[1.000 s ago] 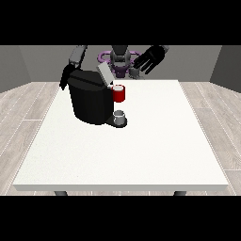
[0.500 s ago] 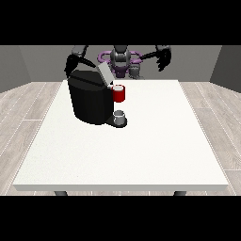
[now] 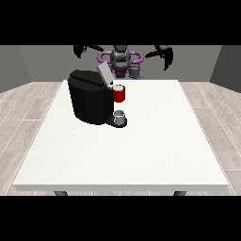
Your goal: Insert the coffee pod into the coffee machine and close the lid
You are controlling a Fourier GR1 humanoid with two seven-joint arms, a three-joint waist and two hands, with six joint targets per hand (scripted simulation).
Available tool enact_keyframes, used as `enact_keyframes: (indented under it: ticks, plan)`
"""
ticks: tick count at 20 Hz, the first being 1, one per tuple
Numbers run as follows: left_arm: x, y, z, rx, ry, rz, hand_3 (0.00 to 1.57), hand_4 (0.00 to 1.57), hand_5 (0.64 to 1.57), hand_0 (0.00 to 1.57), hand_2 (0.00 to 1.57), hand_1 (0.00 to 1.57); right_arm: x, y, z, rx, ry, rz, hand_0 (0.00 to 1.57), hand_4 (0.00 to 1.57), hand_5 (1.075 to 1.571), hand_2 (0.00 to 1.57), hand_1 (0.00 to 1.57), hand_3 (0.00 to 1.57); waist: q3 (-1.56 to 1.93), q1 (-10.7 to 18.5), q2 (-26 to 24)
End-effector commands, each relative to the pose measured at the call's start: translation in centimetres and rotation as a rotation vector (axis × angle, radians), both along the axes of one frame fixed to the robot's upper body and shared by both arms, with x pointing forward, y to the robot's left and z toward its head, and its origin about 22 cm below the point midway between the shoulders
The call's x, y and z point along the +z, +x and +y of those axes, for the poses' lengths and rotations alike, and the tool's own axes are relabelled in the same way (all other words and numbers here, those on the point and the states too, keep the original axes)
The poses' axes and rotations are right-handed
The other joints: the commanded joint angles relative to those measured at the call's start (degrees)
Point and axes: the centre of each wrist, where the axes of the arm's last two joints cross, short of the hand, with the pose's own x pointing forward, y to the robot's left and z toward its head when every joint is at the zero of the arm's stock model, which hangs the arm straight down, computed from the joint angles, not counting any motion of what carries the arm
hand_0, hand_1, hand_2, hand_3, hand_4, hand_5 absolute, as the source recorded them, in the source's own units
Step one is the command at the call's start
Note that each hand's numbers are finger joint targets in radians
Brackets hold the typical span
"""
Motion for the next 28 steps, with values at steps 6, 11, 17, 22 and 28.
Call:
enact_keyframes:
  ticks: [6,11,17,22,28]
  plan:
    - [2.3,-0.9,0.1,-0.022,-0.047,-0.054,0.00,0.40,1.571,0.00,0.00,0.00,3.9,2.7,-2.6,-0.041,0.006,-0.030,0.00,0.00,1.571,0.00,0.00,0.00,0.02,3.54,4.12]
    - [3.4,-0.9,-0.7,0.032,-0.034,-0.116,0.00,0.38,1.571,0.00,0.00,0.00,6.7,5.3,-0.8,-0.003,0.109,-0.027,0.00,0.00,1.571,0.00,0.00,0.00,0.00,2.23,7.70]
    - [6.5,-1.0,-0.3,0.012,-0.028,-0.189,0.00,0.32,1.571,0.00,0.00,0.00,4.7,5.5,-2.8,-0.035,0.168,-0.025,0.00,0.18,1.571,0.00,0.00,0.00,0.02,4.48,12.28]
    - [7.7,-2.7,0.1,0.010,-0.045,-0.199,0.00,0.37,1.571,0.00,0.00,0.00,2.8,5.1,-3.0,-0.010,0.123,0.033,0.00,0.00,1.571,0.00,0.00,0.00,0.03,5.26,11.79]
    - [8.0,-3.8,-0.3,0.031,-0.045,-0.247,0.00,0.38,1.571,0.00,0.00,0.00,7.5,8.7,1.1,0.065,0.119,-0.050,0.00,0.00,1.571,0.00,0.00,0.00,0.01,4.02,16.80]
